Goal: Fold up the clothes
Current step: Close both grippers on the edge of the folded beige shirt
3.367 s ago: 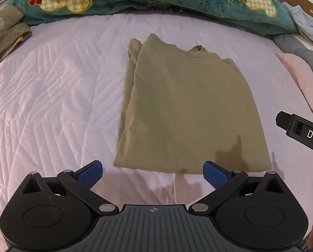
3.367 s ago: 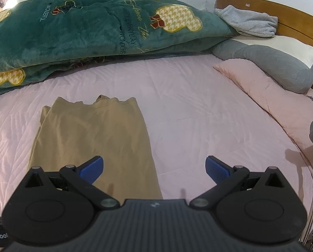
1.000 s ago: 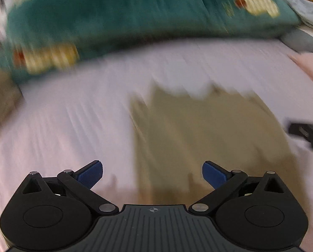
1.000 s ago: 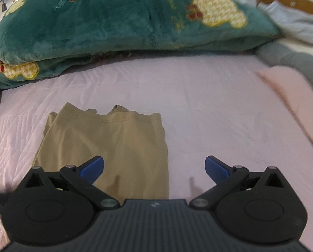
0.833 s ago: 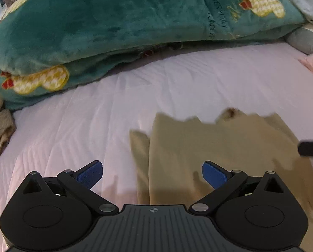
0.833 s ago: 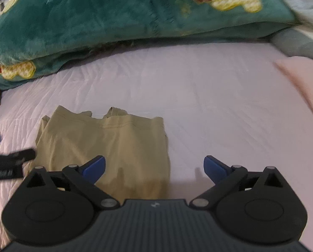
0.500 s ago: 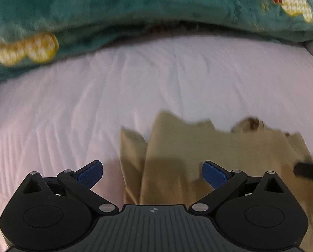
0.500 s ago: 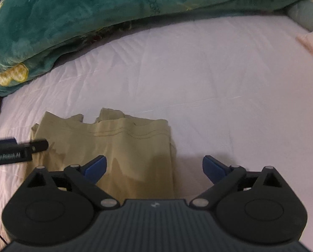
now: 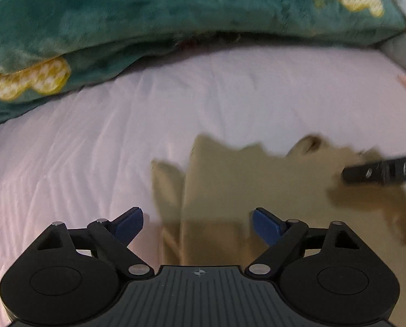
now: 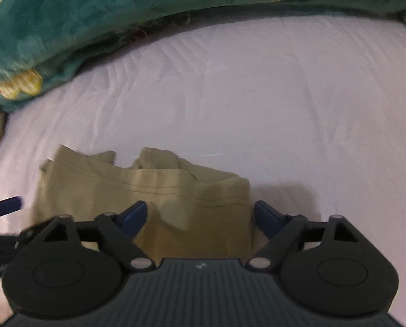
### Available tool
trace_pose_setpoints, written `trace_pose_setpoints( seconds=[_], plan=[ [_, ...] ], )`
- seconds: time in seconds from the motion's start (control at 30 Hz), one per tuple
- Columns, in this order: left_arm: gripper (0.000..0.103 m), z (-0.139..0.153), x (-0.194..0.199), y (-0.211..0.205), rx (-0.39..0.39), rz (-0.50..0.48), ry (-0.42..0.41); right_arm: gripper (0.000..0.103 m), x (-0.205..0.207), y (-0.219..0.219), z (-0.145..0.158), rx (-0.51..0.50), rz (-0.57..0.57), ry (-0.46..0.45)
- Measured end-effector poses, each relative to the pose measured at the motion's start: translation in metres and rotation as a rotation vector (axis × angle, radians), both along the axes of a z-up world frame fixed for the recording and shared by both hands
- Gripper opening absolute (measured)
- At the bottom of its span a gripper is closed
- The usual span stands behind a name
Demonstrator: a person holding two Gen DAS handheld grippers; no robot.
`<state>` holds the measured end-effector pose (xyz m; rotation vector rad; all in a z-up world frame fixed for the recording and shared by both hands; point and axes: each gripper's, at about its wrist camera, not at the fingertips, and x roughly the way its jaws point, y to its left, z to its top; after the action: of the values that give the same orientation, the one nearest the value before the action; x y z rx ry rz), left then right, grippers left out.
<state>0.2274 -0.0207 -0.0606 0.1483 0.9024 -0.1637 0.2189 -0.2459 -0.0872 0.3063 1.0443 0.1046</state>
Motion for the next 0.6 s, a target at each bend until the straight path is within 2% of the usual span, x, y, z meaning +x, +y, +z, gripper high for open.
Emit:
trace_pose_setpoints(
  seconds=[0.07,0.13,0.17,0.23,0.3,0.43,0.57,0.6],
  plan=[
    [0.088,-0.002,0.009,-0.006,0.005,-0.035,0.001,0.080,-0.003,-0.005,0.000,0.013,-0.001,-0.001],
    [0.086,-0.011,0.019,-0.013,0.053,-0.045,0.011,0.070,-0.003,-0.005,-0.003,-0.013,0.002,0.014],
    [0.085,-0.017,0.024,-0.015,0.073,-0.043,0.024,0.069,-0.003,-0.005,-0.003,-0.016,0.003,0.009],
    [0.084,-0.021,0.033,-0.014,0.050,-0.035,0.052,0.059,-0.005,-0.005,-0.003,-0.003,0.008,-0.007],
    [0.081,-0.021,0.034,-0.010,0.004,-0.024,0.042,0.052,-0.004,-0.004,-0.005,0.000,0.015,-0.014],
    [0.065,-0.019,0.034,-0.007,-0.026,-0.012,0.033,0.034,-0.009,-0.002,-0.002,-0.001,0.025,-0.047],
    [0.032,-0.014,0.035,-0.002,-0.049,-0.015,0.016,0.019,-0.014,0.004,0.003,-0.010,0.039,-0.092],
    [0.029,-0.013,0.034,0.000,-0.054,-0.014,0.011,0.017,-0.015,0.006,0.004,-0.017,0.045,-0.103]
  ],
)
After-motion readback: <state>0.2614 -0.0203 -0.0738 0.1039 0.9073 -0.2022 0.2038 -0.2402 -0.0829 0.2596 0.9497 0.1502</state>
